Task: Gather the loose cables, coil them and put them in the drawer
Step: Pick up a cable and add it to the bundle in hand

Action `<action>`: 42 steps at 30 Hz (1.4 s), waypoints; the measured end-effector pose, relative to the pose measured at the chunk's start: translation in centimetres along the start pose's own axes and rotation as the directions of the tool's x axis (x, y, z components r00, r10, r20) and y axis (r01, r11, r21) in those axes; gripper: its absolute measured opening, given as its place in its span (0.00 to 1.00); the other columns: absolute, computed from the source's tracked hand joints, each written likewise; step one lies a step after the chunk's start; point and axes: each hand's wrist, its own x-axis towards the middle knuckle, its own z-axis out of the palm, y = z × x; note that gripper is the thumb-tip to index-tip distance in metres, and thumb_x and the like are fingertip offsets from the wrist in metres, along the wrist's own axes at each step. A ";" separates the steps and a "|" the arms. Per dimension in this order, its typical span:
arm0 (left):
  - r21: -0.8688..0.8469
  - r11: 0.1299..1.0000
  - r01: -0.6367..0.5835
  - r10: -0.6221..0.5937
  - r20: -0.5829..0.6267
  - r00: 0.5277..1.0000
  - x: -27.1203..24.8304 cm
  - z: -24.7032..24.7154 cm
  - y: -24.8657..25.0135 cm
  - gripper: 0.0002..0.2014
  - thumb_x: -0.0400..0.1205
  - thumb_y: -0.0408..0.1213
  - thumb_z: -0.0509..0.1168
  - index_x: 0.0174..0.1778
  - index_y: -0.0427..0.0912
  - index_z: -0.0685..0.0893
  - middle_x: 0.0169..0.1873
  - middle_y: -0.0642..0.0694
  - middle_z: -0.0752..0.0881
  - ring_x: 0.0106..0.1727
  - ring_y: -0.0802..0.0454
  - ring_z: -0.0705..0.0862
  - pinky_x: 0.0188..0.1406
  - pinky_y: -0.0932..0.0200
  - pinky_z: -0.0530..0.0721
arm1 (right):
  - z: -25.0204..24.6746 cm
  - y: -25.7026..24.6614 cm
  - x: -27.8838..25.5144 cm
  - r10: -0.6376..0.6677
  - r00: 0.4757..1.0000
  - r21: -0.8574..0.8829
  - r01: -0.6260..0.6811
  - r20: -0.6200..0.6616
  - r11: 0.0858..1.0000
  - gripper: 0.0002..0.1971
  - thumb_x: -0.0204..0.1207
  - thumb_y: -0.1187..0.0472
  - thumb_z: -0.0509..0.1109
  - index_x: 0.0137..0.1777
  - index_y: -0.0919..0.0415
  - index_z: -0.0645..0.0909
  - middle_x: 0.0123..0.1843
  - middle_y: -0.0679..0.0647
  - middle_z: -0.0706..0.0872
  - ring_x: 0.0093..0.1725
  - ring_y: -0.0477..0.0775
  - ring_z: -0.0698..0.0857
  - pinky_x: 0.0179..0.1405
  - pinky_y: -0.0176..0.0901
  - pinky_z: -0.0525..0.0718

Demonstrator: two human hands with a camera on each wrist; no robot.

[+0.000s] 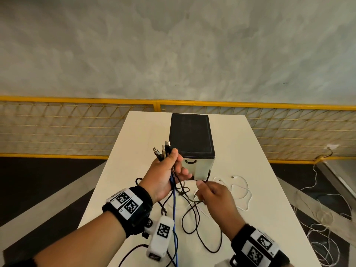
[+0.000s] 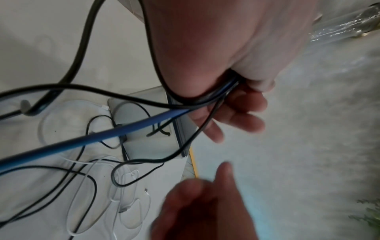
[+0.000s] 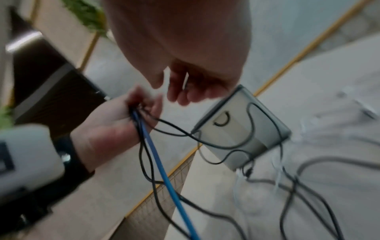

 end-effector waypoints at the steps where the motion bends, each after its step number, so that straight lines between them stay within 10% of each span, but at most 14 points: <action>1: -0.002 1.000 0.003 -0.003 -0.014 1.000 0.0 -0.1 0.1 0.17 0.87 0.45 0.59 0.36 0.39 0.80 0.20 0.47 0.71 0.23 0.51 0.79 0.39 0.46 0.90 | 0.1 0.2 -0.3 0.163 0.982 0.068 -0.170 0.100 0.983 0.24 0.80 0.43 0.66 0.31 0.61 0.82 0.26 0.48 0.84 0.26 0.42 0.77 0.32 0.43 0.75; 4: 0.013 0.999 0.036 -0.036 0.001 0.999 -0.6 -0.1 0.1 0.18 0.86 0.48 0.59 0.34 0.42 0.77 0.18 0.51 0.66 0.18 0.56 0.69 0.20 0.60 0.76 | 1.2 0.8 -0.6 0.434 0.797 0.273 -0.567 0.419 0.777 0.24 0.81 0.40 0.63 0.42 0.62 0.85 0.32 0.55 0.85 0.28 0.49 0.77 0.27 0.39 0.69; 8: 0.101 0.991 0.093 -0.100 0.070 0.992 -2.0 -0.8 -0.4 0.19 0.84 0.49 0.60 0.30 0.43 0.73 0.19 0.49 0.62 0.16 0.57 0.63 0.17 0.67 0.62 | 2.0 0.4 1.3 0.494 0.690 0.548 -0.722 0.530 0.421 0.13 0.78 0.48 0.70 0.47 0.58 0.78 0.33 0.55 0.85 0.30 0.51 0.79 0.31 0.42 0.74; 15: 0.068 0.998 0.001 -0.005 0.049 0.999 -2.9 -2.7 1.2 0.18 0.81 0.50 0.62 0.29 0.43 0.72 0.18 0.50 0.63 0.15 0.57 0.64 0.17 0.66 0.65 | 3.4 3.1 -0.1 0.606 0.500 0.208 -0.848 0.619 0.487 0.21 0.73 0.39 0.72 0.42 0.57 0.74 0.33 0.58 0.83 0.29 0.55 0.80 0.31 0.39 0.75; 22: 0.443 0.868 0.225 -0.277 0.056 0.959 -5.4 -4.5 0.1 0.20 0.88 0.46 0.59 0.30 0.44 0.69 0.20 0.49 0.61 0.18 0.55 0.60 0.21 0.61 0.55 | 3.6 1.3 3.7 0.450 0.751 0.734 -0.627 0.482 0.261 0.12 0.82 0.57 0.62 0.36 0.57 0.77 0.27 0.54 0.81 0.24 0.52 0.79 0.38 0.47 0.78; 29: 0.767 0.478 0.428 -0.578 -0.092 0.811 -8.4 -10.5 1.9 0.21 0.85 0.48 0.65 0.26 0.47 0.71 0.20 0.49 0.63 0.19 0.53 0.60 0.22 0.58 0.54 | -0.7 -0.3 6.9 0.469 0.807 0.859 -0.482 0.358 0.172 0.18 0.87 0.52 0.55 0.39 0.57 0.77 0.24 0.50 0.77 0.26 0.49 0.73 0.40 0.46 0.78; 34: 0.736 0.670 0.093 -0.158 0.019 0.987 -6.9 -6.9 3.5 0.16 0.86 0.44 0.64 0.35 0.39 0.82 0.21 0.49 0.76 0.17 0.55 0.65 0.19 0.63 0.62 | 0.2 -1.4 5.8 0.390 0.854 0.811 -0.479 0.344 0.335 0.16 0.88 0.53 0.53 0.43 0.56 0.78 0.31 0.52 0.85 0.28 0.50 0.84 0.41 0.48 0.83; 37: 0.764 0.635 -0.113 0.112 0.055 0.992 -4.3 -3.0 2.2 0.10 0.84 0.42 0.67 0.40 0.42 0.86 0.16 0.57 0.79 0.16 0.64 0.73 0.20 0.64 0.69 | 1.7 -2.5 4.2 0.304 0.869 0.755 -0.491 0.390 0.435 0.16 0.89 0.53 0.53 0.49 0.59 0.80 0.43 0.59 0.92 0.40 0.56 0.91 0.52 0.56 0.84; 42: 0.718 0.675 -0.171 0.149 0.093 0.984 -2.2 -0.6 -1.1 0.02 0.76 0.34 0.75 0.42 0.41 0.91 0.39 0.47 0.94 0.42 0.55 0.91 0.48 0.58 0.85 | 2.8 -3.3 2.5 0.229 0.861 0.740 -0.508 0.454 0.441 0.21 0.89 0.53 0.53 0.68 0.66 0.80 0.61 0.63 0.87 0.58 0.62 0.85 0.62 0.58 0.80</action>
